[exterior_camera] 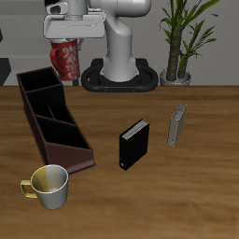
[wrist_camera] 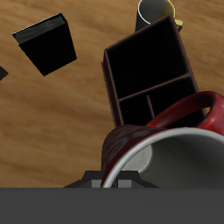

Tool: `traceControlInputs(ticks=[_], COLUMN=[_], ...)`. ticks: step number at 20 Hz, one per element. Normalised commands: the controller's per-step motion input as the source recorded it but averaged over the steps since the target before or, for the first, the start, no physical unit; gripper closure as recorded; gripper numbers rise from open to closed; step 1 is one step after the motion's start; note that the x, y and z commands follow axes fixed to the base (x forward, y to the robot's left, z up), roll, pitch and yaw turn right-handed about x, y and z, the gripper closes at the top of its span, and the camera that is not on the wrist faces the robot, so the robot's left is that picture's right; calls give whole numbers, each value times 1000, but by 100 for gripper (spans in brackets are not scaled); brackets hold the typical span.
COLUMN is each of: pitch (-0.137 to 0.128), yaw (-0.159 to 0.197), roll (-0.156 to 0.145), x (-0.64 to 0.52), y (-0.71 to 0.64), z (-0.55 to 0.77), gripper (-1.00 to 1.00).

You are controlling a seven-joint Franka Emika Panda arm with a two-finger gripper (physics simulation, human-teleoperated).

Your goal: Place the red mug into the right desk caddy's right compartment and place the yellow book into the right desk caddy's back compartment

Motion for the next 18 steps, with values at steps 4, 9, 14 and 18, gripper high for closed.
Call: traceControlInputs(ticks=[4, 9, 14, 18], pitch=[-33, 2, 5, -14], yaw=[60, 9, 45, -33], roll=[-12, -65, -45, -73], x=[-143, -123, -163, -96], y=[-228, -346, -249, -275], z=[43, 46, 20, -19], gripper=[100, 100, 100, 100])
